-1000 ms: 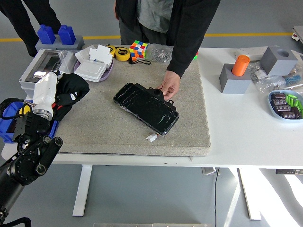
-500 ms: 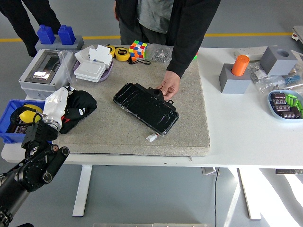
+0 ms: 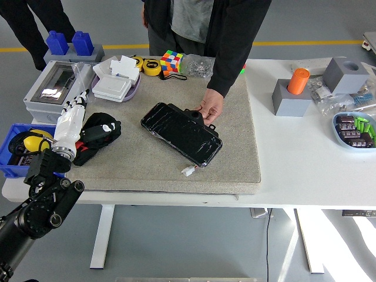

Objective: Pick the rag up,wipe the panel,place it on the desk

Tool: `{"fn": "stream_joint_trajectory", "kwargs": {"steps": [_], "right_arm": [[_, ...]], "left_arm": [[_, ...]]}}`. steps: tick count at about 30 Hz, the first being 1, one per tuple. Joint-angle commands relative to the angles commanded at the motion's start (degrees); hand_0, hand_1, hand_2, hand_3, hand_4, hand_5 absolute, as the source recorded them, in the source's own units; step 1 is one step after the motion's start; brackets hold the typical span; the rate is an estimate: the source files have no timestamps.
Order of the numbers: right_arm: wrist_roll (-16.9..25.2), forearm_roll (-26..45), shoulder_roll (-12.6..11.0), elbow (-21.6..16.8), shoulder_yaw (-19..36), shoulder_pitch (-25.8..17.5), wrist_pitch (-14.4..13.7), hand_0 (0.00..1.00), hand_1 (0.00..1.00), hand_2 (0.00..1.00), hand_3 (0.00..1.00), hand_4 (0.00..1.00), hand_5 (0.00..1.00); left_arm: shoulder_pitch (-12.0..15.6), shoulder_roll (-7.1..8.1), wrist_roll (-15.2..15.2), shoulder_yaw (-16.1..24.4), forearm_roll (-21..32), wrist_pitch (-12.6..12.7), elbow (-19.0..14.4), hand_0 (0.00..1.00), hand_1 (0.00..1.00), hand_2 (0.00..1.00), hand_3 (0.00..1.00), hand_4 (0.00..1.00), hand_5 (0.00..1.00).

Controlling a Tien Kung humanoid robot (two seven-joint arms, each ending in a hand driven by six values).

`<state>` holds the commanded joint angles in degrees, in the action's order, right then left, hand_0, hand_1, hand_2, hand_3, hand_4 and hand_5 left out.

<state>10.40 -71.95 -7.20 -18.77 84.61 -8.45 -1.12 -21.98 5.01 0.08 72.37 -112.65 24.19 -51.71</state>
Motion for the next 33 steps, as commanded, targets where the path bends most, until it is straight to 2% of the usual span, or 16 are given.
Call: {"fn": "stream_joint_trajectory", "kwargs": {"steps": [2, 3, 5, 8, 9, 10, 11, 14, 15, 17, 24, 33], "right_arm": [[0.0, 0.0, 0.0, 0.0, 0.0, 0.0, 0.0, 0.592, 0.606, 0.55, 0.538, 0.934, 0.366], [0.0, -0.1, 0.0, 0.1, 0.0, 0.1, 0.0, 0.592, 0.605, 0.551, 0.539, 0.935, 0.366], [0.0, -0.1, 0.0, 0.1, 0.0, 0.1, 0.0, 0.592, 0.605, 0.551, 0.539, 0.935, 0.366], [-0.1, -0.2, 0.0, 0.3, 0.1, 0.2, 0.0, 0.592, 0.605, 0.551, 0.539, 0.935, 0.366], [-0.1, -0.2, 0.0, 0.3, 0.2, 0.2, 0.0, 0.592, 0.605, 0.551, 0.538, 0.935, 0.366], [-0.1, -0.2, -0.1, 0.4, 0.2, 0.3, 0.0, 0.592, 0.605, 0.551, 0.538, 0.935, 0.366], [-0.2, -0.2, -0.1, 0.5, 0.1, 0.4, 0.1, 0.592, 0.605, 0.551, 0.538, 0.935, 0.366], [-0.2, -0.4, -0.1, 0.9, 0.6, 0.6, 0.1, 0.592, 0.605, 0.551, 0.538, 0.935, 0.366], [-0.2, -0.5, -0.1, 1.0, 0.7, 0.7, 0.1, 0.591, 0.606, 0.551, 0.538, 0.935, 0.366], [-0.2, -0.5, -0.2, 1.1, 0.8, 0.8, 0.1, 0.591, 0.606, 0.551, 0.538, 0.935, 0.366], [-0.1, -0.4, -0.3, 1.0, 1.0, 0.9, -0.1, 0.592, 0.606, 0.551, 0.538, 0.936, 0.367], [-0.1, -0.8, -0.3, 1.5, 1.7, 1.3, -0.3, 0.591, 0.605, 0.55, 0.537, 0.931, 0.369]], "left_arm": [[0.8, 0.08, -3.3, 0.4, 3.6, 1.8, -1.5, 0.998, 0.998, 0.998, 0.998, 0.998, 0.665], [1.6, 0.09, -5.7, 1.0, 6.2, 3.1, -2.6, 0.746, 0.818, 0.867, 0.825, 0.998, 0.478], [2.8, -0.09, -10.5, 2.4, 11.1, 3.8, -4.2, 0.746, 0.818, 0.867, 0.825, 0.998, 0.478], [4.5, -0.28, -17.6, 5.2, 18.1, 3.2, -6.1, 0.746, 0.818, 0.867, 0.825, 0.998, 0.478], [4.9, -0.28, -19.5, 5.9, 20.4, 3.2, -6.4, 0.569, 0.633, 0.658, 0.608, 0.998, 0.281], [5.3, -0.25, -21.5, 6.9, 23.1, 3.2, -6.9, 0.569, 0.633, 0.658, 0.608, 0.998, 0.281], [5.9, -0.16, -22.2, 8.2, 25.3, 2.5, -7.5, 0.569, 0.633, 0.658, 0.608, 0.998, 0.281], [7.0, 0.12, -22.9, 10.5, 32.4, 0.8, -9.0, 0.569, 0.633, 0.658, 0.608, 0.998, 0.281], [7.4, 0.23, -22.8, 11.4, 35.0, 0.4, -9.6, 0.547, 0.607, 0.612, 0.581, 0.951, 0.237], [8.0, 0.34, -22.9, 12.5, 37.5, 0.3, -10.3, 0.547, 0.607, 0.612, 0.581, 0.951, 0.237], [9.2, 0.17, -23.1, 14.6, 38.5, -0.5, -11.7, 0.544, 0.601, 0.599, 0.58, 0.933, 0.222], [10.0, 0.21, -22.2, 14.7, 37.4, -1.5, -12.9, 0.545, 0.603, 0.598, 0.575, 0.913, 0.212]]}}
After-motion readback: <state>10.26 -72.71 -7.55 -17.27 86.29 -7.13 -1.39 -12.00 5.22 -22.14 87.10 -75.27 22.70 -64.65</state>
